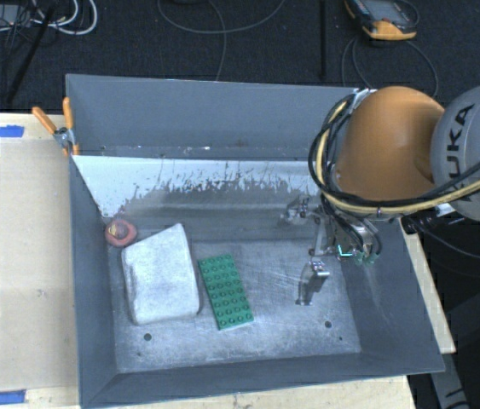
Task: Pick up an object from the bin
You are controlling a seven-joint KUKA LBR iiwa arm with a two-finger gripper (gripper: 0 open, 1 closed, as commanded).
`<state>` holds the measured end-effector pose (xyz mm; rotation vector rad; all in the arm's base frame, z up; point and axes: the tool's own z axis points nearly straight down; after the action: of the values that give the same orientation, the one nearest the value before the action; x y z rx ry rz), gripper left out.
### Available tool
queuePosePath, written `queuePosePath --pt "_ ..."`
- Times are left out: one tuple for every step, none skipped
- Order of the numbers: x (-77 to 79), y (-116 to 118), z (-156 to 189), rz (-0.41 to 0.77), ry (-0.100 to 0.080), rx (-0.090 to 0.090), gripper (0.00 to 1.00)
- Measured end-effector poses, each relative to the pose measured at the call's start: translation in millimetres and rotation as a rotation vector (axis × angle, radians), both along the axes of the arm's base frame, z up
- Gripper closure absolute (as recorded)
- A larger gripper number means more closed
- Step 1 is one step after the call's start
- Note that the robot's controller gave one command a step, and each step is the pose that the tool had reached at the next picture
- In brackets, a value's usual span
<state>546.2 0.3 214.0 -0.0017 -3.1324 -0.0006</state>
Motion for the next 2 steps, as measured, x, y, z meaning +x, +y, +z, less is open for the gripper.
queuePosePath --pt "-17.9 39.1 -144.0 0.053 -0.017 -0.001 0.00" --pt "-1.4 92.3 -142.1 0.165 -0.017 0.001 0.00"
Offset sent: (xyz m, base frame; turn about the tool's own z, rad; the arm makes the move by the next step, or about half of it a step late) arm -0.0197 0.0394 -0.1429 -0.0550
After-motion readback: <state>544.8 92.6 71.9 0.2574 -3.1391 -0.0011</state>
